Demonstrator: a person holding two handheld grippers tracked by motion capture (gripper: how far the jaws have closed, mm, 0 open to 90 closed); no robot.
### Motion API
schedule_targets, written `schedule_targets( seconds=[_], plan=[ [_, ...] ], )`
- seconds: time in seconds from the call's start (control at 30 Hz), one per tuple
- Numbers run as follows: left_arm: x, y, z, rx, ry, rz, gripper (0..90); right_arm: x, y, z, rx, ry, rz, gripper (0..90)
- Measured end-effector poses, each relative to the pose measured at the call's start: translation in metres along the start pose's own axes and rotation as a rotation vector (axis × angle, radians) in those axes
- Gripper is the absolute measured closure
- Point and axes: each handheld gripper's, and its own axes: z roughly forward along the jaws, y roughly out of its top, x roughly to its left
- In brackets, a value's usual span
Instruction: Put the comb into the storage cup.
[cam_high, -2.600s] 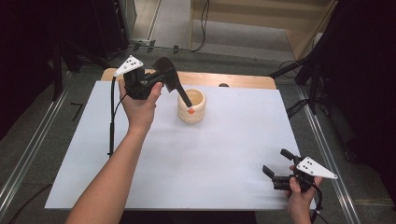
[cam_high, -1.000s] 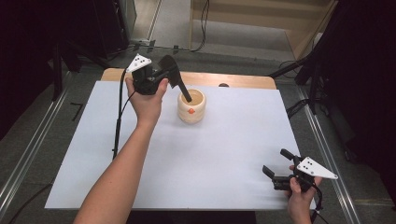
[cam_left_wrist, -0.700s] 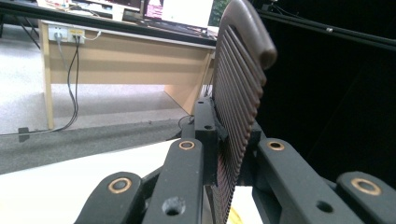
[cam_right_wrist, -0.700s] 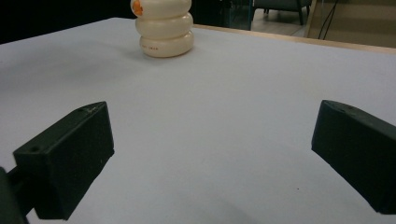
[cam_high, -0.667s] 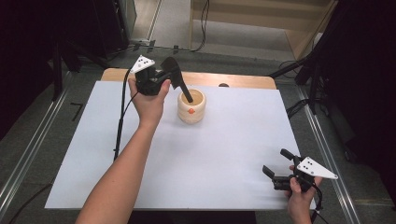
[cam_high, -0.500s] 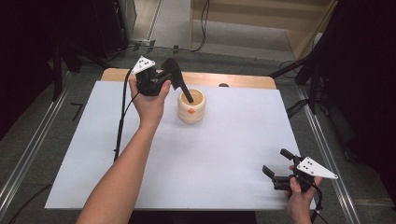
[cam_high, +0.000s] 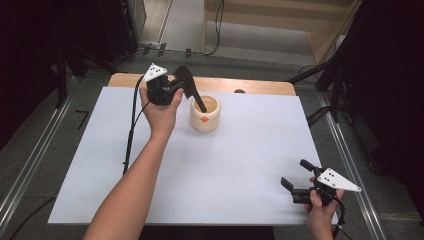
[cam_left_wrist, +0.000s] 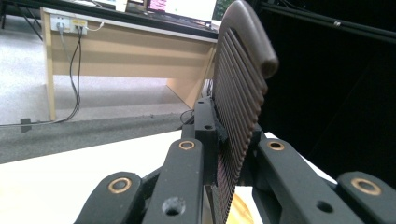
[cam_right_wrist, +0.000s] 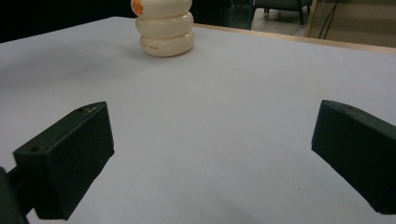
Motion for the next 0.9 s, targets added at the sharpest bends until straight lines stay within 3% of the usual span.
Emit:
schedule_targets(
  seconds=[0.9],
  plan=[
    [-0.001,-0.023,0.015,0.043,-0.002,-0.035,84.0,-0.001,0.0,0.0,-0.001,0.003,-0.001,0.0]
  ],
)
